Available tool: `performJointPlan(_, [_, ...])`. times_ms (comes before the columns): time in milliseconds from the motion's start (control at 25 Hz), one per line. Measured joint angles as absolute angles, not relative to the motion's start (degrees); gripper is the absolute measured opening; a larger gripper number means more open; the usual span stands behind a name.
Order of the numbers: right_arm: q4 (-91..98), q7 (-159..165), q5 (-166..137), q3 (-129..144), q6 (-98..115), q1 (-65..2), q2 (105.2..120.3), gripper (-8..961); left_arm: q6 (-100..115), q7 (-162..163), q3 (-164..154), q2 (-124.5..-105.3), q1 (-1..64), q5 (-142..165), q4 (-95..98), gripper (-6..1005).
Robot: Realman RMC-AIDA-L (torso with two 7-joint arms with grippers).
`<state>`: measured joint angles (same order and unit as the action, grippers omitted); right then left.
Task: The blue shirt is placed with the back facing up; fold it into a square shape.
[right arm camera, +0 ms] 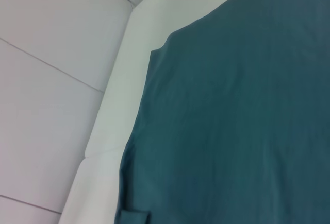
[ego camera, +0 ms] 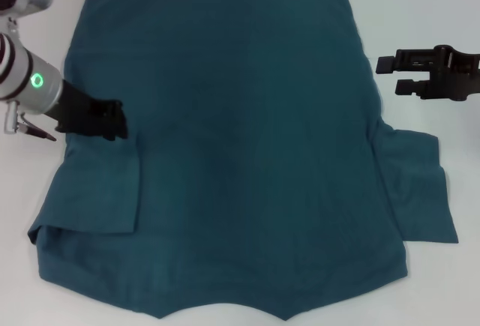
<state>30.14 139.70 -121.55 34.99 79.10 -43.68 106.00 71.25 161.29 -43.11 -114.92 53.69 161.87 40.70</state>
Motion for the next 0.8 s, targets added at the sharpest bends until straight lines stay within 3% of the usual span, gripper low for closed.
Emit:
performJointPlan(160, [30.6, 138.0, -121.6, 35.1, 78.5, -43.7, 106.03, 779, 72.2, 154.4, -42.9, -117.37, 52.1, 160.4, 44.9, 156])
performJointPlan(320, [31.6, 136.5, -122.1, 35.5, 78.4, -43.7, 106.08, 776, 75.3, 151.7, -42.7, -119.82, 45.7, 153.4, 55.9, 345])
performJointPlan(400, [32.0, 136.1, -122.5, 35.6, 78.4, -43.3, 105.97, 775, 78.8, 147.8, -42.4, -119.87, 41.5, 145.1, 59.5, 427])
performJointPlan(640, [33.0, 135.7, -125.6, 36.2, 81.9, -42.2, 103.88, 771, 93.6, 125.0, -41.7, -116.61, 32.6, 122.4, 55.5, 631])
performJointPlan(800, [36.5, 134.8, -129.8, 36.3, 88.0, -41.1, 102.94, 769, 99.8, 110.0, -39.5, -117.77, 28.8, 120.2, 52.8, 741])
